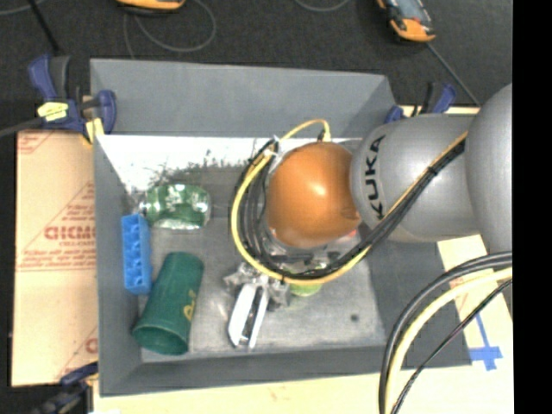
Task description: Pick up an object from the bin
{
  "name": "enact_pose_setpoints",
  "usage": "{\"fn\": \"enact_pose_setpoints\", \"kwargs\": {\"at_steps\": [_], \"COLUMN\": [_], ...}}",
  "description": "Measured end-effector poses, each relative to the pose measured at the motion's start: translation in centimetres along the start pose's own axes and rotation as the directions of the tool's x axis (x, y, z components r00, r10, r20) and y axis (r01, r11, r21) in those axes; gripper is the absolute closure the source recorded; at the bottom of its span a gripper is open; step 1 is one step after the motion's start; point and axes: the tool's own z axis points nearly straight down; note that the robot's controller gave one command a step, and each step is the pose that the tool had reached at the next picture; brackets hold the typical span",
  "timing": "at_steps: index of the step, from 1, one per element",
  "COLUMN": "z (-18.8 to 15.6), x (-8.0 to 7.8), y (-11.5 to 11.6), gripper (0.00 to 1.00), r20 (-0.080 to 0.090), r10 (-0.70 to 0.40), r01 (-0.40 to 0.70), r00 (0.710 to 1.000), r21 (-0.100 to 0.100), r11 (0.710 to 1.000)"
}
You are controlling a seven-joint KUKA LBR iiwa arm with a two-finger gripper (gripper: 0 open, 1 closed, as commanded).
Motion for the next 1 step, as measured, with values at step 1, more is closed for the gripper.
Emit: {"fn": "enact_pose_setpoints", "kwargs": {"at_steps": [1], "z": [-0.36], "x": [0.07], "y": [0.12], "gripper": [1.00], "r20": [-0.001], "r10": [0.000], "r01": [0.000], "r00": [1.000], "r21": [-0.003], "r11": [1.000]}}
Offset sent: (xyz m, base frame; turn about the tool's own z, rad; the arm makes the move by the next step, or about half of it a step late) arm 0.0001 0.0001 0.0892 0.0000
